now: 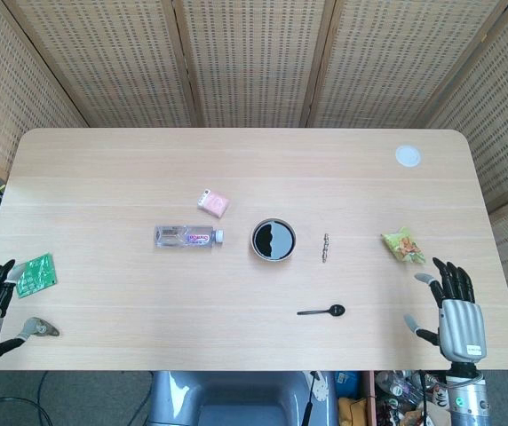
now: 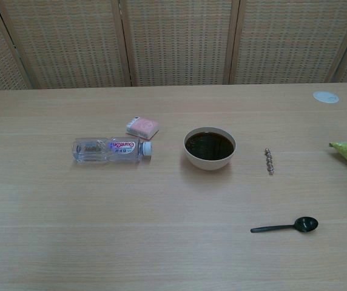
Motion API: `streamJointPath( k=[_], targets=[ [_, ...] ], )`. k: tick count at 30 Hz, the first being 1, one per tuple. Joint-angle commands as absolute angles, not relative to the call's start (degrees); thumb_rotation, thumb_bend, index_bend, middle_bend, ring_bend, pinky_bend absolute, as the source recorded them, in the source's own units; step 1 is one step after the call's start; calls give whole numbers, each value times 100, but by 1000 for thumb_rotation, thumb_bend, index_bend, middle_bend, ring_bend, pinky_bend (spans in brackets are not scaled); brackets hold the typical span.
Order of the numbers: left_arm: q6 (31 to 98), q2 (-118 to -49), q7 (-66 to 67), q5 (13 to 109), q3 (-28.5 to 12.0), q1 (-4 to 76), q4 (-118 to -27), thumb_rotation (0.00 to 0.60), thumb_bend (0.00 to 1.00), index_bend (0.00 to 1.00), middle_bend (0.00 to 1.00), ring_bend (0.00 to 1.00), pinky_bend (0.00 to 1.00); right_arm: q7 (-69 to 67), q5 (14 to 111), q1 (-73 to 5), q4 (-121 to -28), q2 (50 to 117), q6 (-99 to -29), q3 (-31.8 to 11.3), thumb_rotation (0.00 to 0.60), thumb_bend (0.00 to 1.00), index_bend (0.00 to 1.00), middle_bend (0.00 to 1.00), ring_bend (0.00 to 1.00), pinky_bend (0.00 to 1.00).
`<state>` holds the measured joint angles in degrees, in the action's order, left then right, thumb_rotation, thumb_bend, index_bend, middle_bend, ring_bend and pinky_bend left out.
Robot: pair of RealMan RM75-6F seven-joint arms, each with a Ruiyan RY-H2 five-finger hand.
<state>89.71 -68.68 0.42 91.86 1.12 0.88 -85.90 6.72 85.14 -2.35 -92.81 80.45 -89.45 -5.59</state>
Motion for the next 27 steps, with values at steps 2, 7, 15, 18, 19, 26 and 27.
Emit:
streamJointPath(
  k=[2, 7, 15, 18, 19, 26, 27],
  targets=[
    [8959, -6866, 39, 9178, 112, 91, -8587, 600, 307, 0, 0, 0, 0, 663, 8505, -237, -9281, 8044, -8933, -556, 600, 314, 315, 169, 0, 82],
    [8969, -6856, 43, 9191, 106, 100, -8599, 600, 307, 0, 0, 0, 0, 660, 8503, -240, -9269, 8053, -8925, -554, 600, 314, 315, 169, 0, 82],
    [9007, -6843, 36, 9207, 118, 81, -8612, 600, 307, 0, 0, 0, 0, 640, 8529, -224, -9267, 8041, -8940, -526, 600, 314, 315, 169, 0, 83],
    [8995, -6843, 32, 9211, 121, 88, -8609, 600, 307, 0, 0, 0, 0, 618, 8538, -223, -9277, 8035, -8932, -514, 600, 314, 315, 165, 0, 82],
    [8992, -6842, 31, 9217, 120, 94, -8610, 600, 307, 0, 0, 0, 0, 607, 8541, -225, -9278, 8030, -8921, -506, 600, 314, 315, 165, 0, 82],
    [9017, -6818, 51, 9232, 100, 106, -8632, 600, 307, 0, 0, 0, 0, 585, 8550, -221, -9282, 7984, -8873, -462, 600, 314, 315, 170, 0, 82],
    [9015, -6812, 60, 9234, 102, 108, -8634, 600, 307, 0, 0, 0, 0, 580, 8557, -224, -9282, 7974, -8870, -460, 600, 314, 315, 172, 0, 83]
  ],
)
